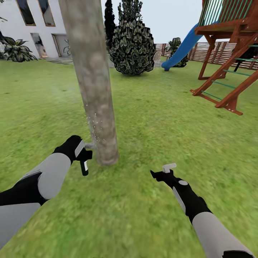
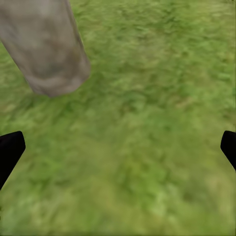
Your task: In the garden, pick up the pesticide atomizer on the floor and spray pesticide onto both trees until each tree trunk is fully covered.
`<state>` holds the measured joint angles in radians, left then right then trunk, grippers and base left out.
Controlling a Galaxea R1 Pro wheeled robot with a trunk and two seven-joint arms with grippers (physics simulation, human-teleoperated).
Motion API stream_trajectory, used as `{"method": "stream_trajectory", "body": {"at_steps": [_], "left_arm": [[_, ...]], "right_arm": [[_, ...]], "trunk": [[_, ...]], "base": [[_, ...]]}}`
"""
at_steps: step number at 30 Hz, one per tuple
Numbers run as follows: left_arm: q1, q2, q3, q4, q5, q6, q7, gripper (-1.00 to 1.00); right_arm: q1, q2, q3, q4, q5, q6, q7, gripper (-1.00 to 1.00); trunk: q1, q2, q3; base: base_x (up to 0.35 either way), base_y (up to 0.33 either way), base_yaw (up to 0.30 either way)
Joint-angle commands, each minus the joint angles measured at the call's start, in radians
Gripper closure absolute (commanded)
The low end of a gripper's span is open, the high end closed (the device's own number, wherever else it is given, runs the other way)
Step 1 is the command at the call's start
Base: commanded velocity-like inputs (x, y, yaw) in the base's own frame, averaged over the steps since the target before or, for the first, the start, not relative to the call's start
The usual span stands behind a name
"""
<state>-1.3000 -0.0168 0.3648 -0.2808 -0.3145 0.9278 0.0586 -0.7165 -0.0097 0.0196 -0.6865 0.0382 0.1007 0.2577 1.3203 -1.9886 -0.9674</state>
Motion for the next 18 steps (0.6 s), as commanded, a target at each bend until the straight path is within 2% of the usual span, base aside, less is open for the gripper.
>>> {"method": "stream_trajectory", "body": {"at_steps": [1,9,14,18], "left_arm": [[-0.001,-0.002,0.008,0.000,-0.001,0.003,0.006,1.00],[0.011,-0.003,0.008,0.000,-0.001,0.002,0.005,1.00],[0.012,-0.015,0.008,0.000,-0.001,0.002,0.004,1.00],[0.033,-0.015,0.008,-0.006,-0.001,0.002,0.006,1.00]], "right_arm": [[0.000,-0.001,0.002,-0.002,0.004,0.005,0.002,-1.00],[0.000,-0.001,0.003,-0.002,0.004,0.005,0.002,-1.00],[0.000,-0.001,0.003,-0.002,0.004,0.005,0.002,-1.00],[0.000,-0.001,0.002,-0.002,0.004,0.005,0.002,-1.00]], "trunk": [[0.000,0.000,-0.001],[0.000,0.000,-0.001],[0.000,0.000,-0.001],[0.000,0.000,-0.001]], "base": [[0.000,-0.272,0.278],[0.000,-0.272,0.278],[0.066,-0.272,0.270],[0.157,-0.255,0.048]]}}
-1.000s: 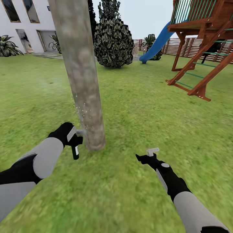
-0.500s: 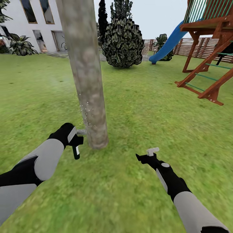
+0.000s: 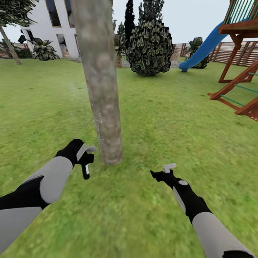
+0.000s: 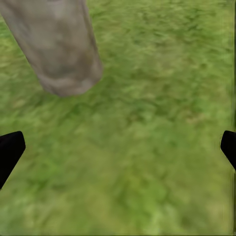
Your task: In the garden, pick up the pesticide atomizer on the floor and spray pesticide onto both trees until each tree trunk is fully covered.
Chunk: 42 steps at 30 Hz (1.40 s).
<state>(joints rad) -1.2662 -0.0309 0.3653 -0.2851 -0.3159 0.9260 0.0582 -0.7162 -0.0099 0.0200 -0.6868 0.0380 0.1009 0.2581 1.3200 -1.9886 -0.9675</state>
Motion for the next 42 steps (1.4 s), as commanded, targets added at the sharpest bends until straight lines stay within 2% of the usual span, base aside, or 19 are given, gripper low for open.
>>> {"method": "stream_trajectory", "body": {"at_steps": [1,14,26,35,38,41,42], "left_arm": [[0.006,-0.001,0.008,-0.004,0.000,0.004,0.006,1.00],[0.016,0.003,0.008,-0.002,0.000,0.004,0.005,1.00],[0.036,0.001,0.007,0.001,0.000,0.001,0.005,1.00],[0.038,0.002,0.008,0.004,0.000,0.001,0.005,1.00],[0.059,0.005,0.008,-0.007,0.000,0.001,0.001,1.00],[0.052,0.010,0.008,-0.031,0.000,0.025,-0.004,1.00],[0.028,0.009,0.008,-0.050,0.000,0.056,-0.004,1.00]], "right_arm": [[0.000,-0.001,0.003,-0.002,0.004,0.005,0.002,-1.00],[0.000,-0.001,0.002,-0.002,0.004,0.005,0.003,-1.00],[0.000,-0.001,0.002,-0.002,0.004,0.005,0.003,-1.00],[0.000,-0.001,0.002,-0.002,0.004,0.005,0.003,-1.00],[0.000,-0.001,0.002,-0.002,0.005,0.005,0.003,-1.00],[0.000,-0.001,0.003,-0.001,0.005,0.005,0.003,-1.00],[0.000,-0.001,0.003,0.000,0.005,0.005,0.003,-1.00]], "trunk": [[0.000,0.000,-0.001],[0.000,0.000,-0.001],[0.000,0.000,-0.001],[0.000,0.000,-0.001],[0.000,0.000,-0.001],[0.000,0.000,-0.001],[0.000,0.000,-0.001]], "base": [[0.175,-0.242,0.004],[0.046,-0.239,0.006],[0.142,-0.213,0.251],[0.001,-0.247,0.011],[0.000,-0.031,0.000],[0.000,-0.004,0.000],[0.000,0.000,0.000]]}}
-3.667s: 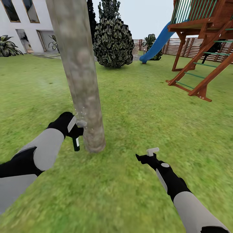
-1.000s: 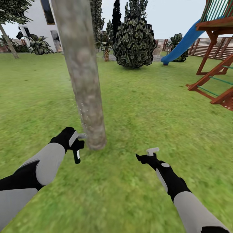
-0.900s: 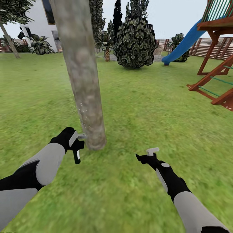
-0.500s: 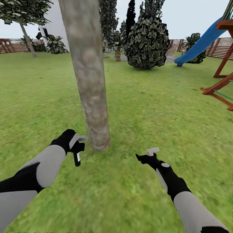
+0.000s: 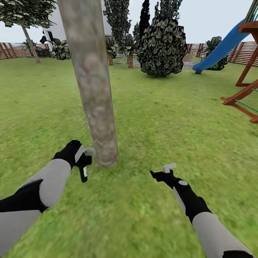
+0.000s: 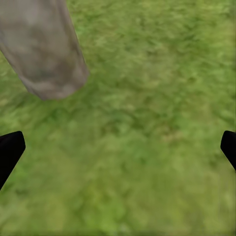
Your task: In the garden, pick up the pesticide atomizer on the floor and spray pesticide onto both trees until each tree trunk is fully covered.
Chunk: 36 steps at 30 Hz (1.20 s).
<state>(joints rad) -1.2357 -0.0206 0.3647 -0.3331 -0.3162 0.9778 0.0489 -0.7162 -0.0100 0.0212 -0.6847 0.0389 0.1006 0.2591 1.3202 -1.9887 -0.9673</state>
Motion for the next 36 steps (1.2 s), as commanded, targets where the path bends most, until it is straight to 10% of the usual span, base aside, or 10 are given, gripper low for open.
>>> {"method": "stream_trajectory", "body": {"at_steps": [1,6,9,19,36], "left_arm": [[-0.063,0.000,0.008,-0.011,0.000,0.029,0.005,1.00],[-0.399,0.020,0.010,0.134,0.000,0.055,0.006,1.00],[-0.477,0.032,0.012,0.198,0.000,0.056,0.006,1.00],[-0.295,0.029,0.011,0.207,0.046,0.047,0.005,1.00],[-0.282,0.034,0.010,0.201,0.055,0.046,0.006,1.00]], "right_arm": [[0.000,-0.001,0.002,-0.001,0.004,0.005,0.002,-1.00],[0.000,-0.001,0.002,-0.001,0.004,0.005,0.002,-1.00],[0.000,-0.001,0.001,0.000,0.003,0.005,0.002,-1.00],[0.000,-0.001,0.000,-0.001,0.003,0.005,0.002,-1.00],[0.000,-0.001,0.000,-0.003,0.003,0.005,0.002,-1.00]], "trunk": [[0.000,0.000,-0.001],[0.000,0.000,-0.001],[0.000,0.000,-0.001],[0.000,0.000,-0.001],[0.000,0.000,-0.001]], "base": [[0.000,0.000,0.000],[0.000,0.000,0.000],[0.000,0.000,0.000],[0.000,0.000,0.000],[-0.058,-0.232,0.000]]}}
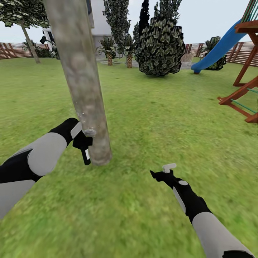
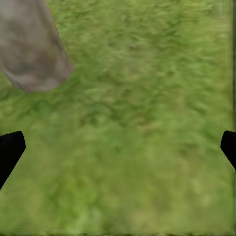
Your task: In the garden, pick up the pesticide atomizer on the floor and spray pesticide onto both trees until each tree trunk is fully covered.
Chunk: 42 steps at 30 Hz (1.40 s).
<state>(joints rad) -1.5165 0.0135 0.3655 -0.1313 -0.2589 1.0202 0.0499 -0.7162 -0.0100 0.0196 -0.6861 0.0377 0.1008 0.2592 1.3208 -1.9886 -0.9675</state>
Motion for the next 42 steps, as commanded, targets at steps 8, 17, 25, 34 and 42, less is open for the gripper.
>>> {"method": "stream_trajectory", "body": {"at_steps": [8,17,25,34,42], "left_arm": [[-0.001,-0.002,0.007,-0.001,-0.003,0.003,0.009,1.00],[-0.121,0.004,0.010,-0.059,-0.005,0.009,0.013,1.00],[-0.156,0.002,0.006,-0.044,-0.003,0.008,0.013,1.00],[0.179,0.003,0.007,-0.062,-0.002,-0.144,0.002,1.00],[0.375,-0.008,0.007,-0.059,-0.001,-0.356,0.002,1.00]], "right_arm": [[0.000,-0.001,0.002,-0.003,0.004,0.005,0.002,-1.00],[0.000,-0.001,0.002,-0.003,0.004,0.005,0.002,-1.00],[0.000,-0.001,0.002,-0.003,0.004,0.005,0.002,-1.00],[0.000,-0.001,0.005,0.003,0.004,0.002,0.003,-1.00],[0.000,0.002,0.005,0.007,0.002,0.002,0.003,-1.00]], "trunk": [[-0.001,0.000,-0.004],[-0.001,0.000,-0.005],[-0.001,0.000,-0.005],[-0.001,0.000,-0.005],[-0.001,0.000,-0.005]], "base": [[0.012,-0.226,0.185],[0.027,-0.013,0.024],[0.000,0.000,0.000],[0.000,0.000,0.000],[0.000,0.000,0.000]]}}
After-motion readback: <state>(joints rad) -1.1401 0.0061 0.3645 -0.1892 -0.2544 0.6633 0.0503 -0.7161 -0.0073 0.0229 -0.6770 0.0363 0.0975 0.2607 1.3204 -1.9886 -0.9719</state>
